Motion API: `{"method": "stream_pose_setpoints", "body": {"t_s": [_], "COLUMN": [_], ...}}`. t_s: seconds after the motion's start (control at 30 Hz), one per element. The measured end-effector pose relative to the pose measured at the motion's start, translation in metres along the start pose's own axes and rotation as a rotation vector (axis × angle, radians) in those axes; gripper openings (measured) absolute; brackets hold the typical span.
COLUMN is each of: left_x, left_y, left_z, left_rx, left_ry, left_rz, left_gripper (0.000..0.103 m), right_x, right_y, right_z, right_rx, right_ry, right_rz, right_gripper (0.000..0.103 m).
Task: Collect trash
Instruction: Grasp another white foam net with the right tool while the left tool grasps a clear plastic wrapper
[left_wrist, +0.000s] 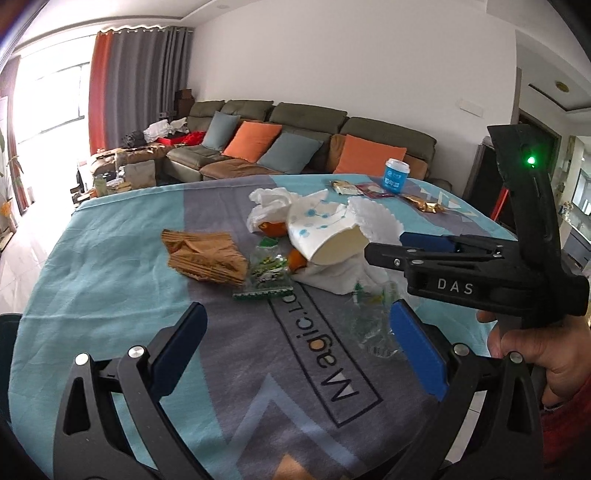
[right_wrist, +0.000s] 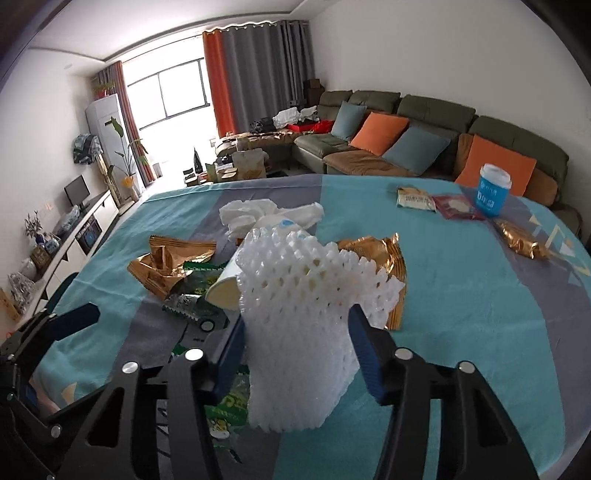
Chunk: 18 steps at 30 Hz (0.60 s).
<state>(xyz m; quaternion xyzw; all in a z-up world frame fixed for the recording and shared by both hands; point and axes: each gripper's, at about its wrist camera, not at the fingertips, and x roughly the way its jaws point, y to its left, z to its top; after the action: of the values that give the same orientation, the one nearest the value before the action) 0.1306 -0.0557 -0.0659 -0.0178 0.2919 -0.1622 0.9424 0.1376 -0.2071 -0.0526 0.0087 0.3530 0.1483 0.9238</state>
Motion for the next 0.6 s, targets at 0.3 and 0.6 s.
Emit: {"method": "stream_pose_setpoints", "body": {"t_s": [0.3, 0.6], "left_x": [0.009, 0.026], "left_y": [-0.024, -0.040], "left_z": [0.002, -0.002], "left_rx": [0.048, 0.071], "left_ry": [0.009, 0.060], "left_rz": [-0.072, -0.097], "left_gripper": [0.098, 0.090], "right_x": [-0.008, -0.020], "right_y": [-0.015, -0.022], "right_z": [-0.004, -0.005], "right_rx": [0.036, 0.052], "right_ry": [0.002, -0.017], "right_rz": [0.027, 0.034], "right_gripper": [0.013, 0.012]}}
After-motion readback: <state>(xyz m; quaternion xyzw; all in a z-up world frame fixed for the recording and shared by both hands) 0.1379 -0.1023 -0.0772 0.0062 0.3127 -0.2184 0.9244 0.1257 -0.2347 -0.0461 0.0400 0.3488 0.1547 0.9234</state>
